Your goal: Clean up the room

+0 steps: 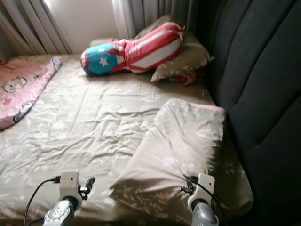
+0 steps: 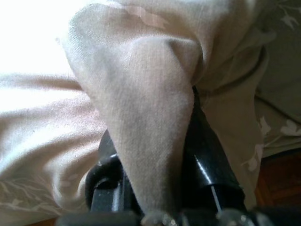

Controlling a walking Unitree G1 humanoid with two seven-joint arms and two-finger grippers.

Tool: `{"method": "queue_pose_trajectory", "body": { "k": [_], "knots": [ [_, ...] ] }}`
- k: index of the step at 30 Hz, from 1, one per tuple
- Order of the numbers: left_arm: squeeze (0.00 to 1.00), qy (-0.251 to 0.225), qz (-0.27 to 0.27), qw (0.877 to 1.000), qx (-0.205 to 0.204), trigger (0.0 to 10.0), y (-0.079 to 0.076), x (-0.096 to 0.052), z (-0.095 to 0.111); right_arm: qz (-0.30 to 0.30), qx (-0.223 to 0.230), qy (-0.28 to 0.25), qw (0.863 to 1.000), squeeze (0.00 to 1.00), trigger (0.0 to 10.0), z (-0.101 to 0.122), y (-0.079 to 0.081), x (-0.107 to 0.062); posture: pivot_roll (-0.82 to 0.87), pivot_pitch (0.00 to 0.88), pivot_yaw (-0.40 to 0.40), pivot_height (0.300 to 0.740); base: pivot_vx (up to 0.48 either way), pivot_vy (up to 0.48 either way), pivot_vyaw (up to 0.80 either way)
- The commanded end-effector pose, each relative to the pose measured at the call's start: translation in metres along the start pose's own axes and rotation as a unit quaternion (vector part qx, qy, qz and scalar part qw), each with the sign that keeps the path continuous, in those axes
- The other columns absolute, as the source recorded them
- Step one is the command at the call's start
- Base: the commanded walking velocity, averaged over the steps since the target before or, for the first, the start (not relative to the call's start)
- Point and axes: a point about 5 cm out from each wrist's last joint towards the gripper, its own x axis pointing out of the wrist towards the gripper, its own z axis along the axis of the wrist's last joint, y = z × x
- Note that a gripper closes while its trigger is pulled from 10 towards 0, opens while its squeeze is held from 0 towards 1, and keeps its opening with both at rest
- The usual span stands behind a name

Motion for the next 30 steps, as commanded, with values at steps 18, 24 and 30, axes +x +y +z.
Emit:
{"method": "queue_pose_trajectory", "body": {
  "k": [18,24,30],
  "knots": [
    [0.0,0.064,0.008,0.998,-0.015,10.0,0.007,-0.012,-0.032,-0.005,0.001,0.0,1.0,0.0,10.0,0.003,-0.001,0.002,0.0,0.0,-0.009,0.74,0.0,0.0,0.0],
    [0.0,0.084,0.022,0.996,-0.017,10.0,0.01,-0.014,-0.037,-0.01,0.002,0.001,1.0,0.0,10.0,0.002,0.0,0.001,0.0,0.0,-0.007,0.74,0.0,0.0,0.0],
    [0.0,0.085,0.031,0.996,-0.022,10.0,0.012,-0.015,-0.039,-0.023,-0.002,-0.005,1.0,0.0,10.0,0.003,-0.002,0.001,-0.01,0.0,-0.007,0.74,0.0,-0.152,0.0]
  ]
}}
